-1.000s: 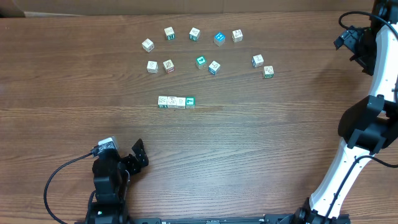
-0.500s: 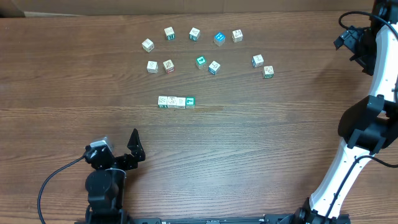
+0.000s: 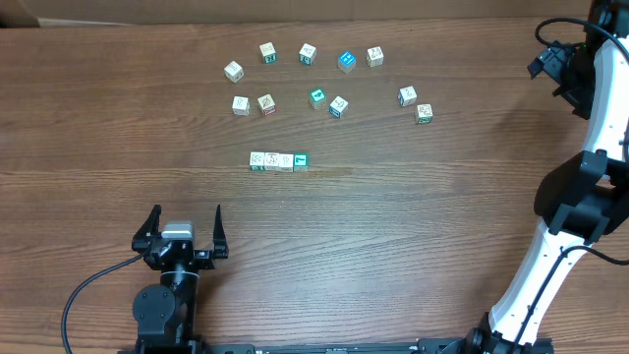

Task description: Form a horizontal line

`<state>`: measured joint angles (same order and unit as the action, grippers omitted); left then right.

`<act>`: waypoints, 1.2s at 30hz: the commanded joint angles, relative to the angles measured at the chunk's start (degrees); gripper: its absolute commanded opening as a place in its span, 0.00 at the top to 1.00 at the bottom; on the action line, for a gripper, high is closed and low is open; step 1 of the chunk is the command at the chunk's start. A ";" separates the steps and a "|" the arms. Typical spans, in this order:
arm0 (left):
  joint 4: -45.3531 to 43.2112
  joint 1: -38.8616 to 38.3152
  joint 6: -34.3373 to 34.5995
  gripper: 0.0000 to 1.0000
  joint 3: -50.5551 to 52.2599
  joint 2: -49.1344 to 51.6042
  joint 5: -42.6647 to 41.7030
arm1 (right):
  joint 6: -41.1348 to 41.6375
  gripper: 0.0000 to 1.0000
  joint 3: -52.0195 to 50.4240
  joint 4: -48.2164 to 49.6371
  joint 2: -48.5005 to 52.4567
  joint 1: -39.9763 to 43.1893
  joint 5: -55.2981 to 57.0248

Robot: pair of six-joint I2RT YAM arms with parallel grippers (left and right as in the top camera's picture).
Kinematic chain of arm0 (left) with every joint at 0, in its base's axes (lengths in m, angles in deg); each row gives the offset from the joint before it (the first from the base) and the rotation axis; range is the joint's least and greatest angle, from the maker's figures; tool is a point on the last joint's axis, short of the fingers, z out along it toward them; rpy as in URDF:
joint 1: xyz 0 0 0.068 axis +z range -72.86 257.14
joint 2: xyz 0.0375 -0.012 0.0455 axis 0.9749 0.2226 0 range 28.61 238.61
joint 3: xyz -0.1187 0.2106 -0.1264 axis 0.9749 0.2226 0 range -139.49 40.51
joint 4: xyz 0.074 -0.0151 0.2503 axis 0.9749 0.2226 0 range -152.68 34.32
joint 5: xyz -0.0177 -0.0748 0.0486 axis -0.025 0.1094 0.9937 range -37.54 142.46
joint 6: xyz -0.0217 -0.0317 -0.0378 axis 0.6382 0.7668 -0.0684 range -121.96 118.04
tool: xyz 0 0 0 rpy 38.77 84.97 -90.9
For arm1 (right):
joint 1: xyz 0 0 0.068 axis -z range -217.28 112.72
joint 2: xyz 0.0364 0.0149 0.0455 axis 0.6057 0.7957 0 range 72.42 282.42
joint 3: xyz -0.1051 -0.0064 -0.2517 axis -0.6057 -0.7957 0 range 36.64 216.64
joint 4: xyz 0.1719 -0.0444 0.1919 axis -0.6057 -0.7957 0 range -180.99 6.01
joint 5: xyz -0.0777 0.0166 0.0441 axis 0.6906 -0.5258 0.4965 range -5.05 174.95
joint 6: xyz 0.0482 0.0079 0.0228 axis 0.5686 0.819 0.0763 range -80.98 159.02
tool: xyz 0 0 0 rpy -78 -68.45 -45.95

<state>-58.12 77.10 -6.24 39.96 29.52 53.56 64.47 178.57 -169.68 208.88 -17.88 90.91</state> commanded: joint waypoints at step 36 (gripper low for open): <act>-0.31 0.04 -5.84 0.01 0.31 -0.74 0.35 | -0.24 0.00 -0.20 0.11 -0.96 0.22 0.13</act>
<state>-58.17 77.10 -10.98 39.96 29.52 53.56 64.47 178.57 -169.71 208.88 -17.86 90.93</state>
